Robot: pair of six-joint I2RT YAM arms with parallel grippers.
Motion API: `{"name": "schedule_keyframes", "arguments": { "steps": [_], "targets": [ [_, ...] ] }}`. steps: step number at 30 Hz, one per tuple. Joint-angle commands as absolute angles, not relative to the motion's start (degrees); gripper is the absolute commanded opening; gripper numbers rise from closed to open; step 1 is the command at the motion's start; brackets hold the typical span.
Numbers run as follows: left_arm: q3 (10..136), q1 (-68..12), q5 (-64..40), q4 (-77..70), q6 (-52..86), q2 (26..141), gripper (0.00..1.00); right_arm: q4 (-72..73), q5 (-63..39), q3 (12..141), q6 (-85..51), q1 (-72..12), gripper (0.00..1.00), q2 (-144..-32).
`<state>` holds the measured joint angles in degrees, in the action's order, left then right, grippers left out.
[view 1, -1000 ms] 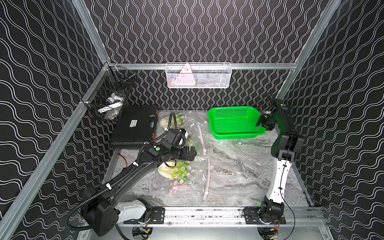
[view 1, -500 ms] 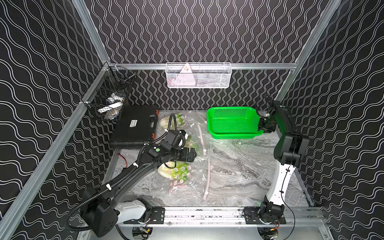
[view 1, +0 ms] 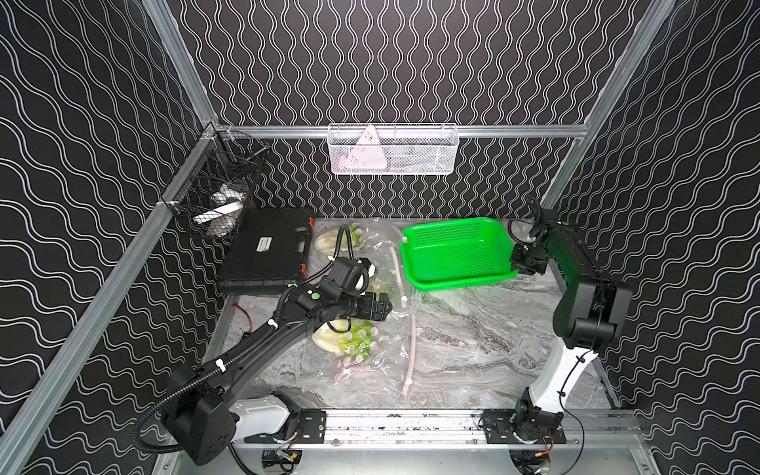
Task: Open the zip-top bag and take out the chinese cabbages
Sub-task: Move the basket to the center of the board.
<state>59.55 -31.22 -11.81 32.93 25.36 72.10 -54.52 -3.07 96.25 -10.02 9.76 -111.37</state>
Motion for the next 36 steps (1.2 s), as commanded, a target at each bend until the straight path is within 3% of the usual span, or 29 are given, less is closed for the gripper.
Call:
{"name": "schedule_keyframes", "arguments": {
  "steps": [1, 12, 16, 24, 27, 28, 29, 30, 33, 36],
  "targets": [
    [59.4, -31.2, -12.9, 32.1, 25.9, 72.3, 0.98, -55.0, -1.7, 93.8, -10.9, 9.6, 0.21, -109.3],
    [60.8, -31.2, -13.0, 33.3, 25.7, 73.0, 0.98, -60.2, 9.2, 79.2, -20.0, 9.6, 0.06, -98.8],
    [61.7, -31.3, -14.2, 33.4, 25.8, 74.3, 0.98, -59.9, 16.0, 72.3, -22.1, 10.8, 0.06, -94.2],
    [62.1, -31.4, -16.9, 33.4, 24.3, 74.2, 0.99, -62.4, 17.8, 67.0, -24.4, 12.0, 0.08, -84.3],
    [61.6, -32.0, -15.8, 34.4, 22.8, 73.2, 0.99, -64.3, 18.0, 67.7, -25.1, 12.1, 0.23, -81.9],
    [61.5, -32.3, -15.1, 35.1, 22.5, 72.8, 0.99, -65.0, 18.1, 68.2, -25.3, 12.1, 0.35, -81.7],
    [61.4, -32.7, -13.9, 36.0, 22.1, 72.4, 1.0, -66.1, 18.8, 68.8, -25.6, 12.1, 0.53, -81.6],
    [61.3, -33.1, -12.7, 37.1, 21.8, 71.9, 0.99, -67.3, 19.4, 69.3, -25.7, 12.1, 0.62, -81.5],
    [61.0, -34.8, -9.6, 39.9, 21.7, 69.9, 0.99, -69.6, 21.2, 70.2, -26.0, 12.1, 0.71, -80.4],
    [60.6, -37.9, -5.3, 43.1, 23.7, 67.4, 0.99, -71.2, 21.7, 71.3, -25.8, 12.0, 0.74, -77.8]
  ]
}}
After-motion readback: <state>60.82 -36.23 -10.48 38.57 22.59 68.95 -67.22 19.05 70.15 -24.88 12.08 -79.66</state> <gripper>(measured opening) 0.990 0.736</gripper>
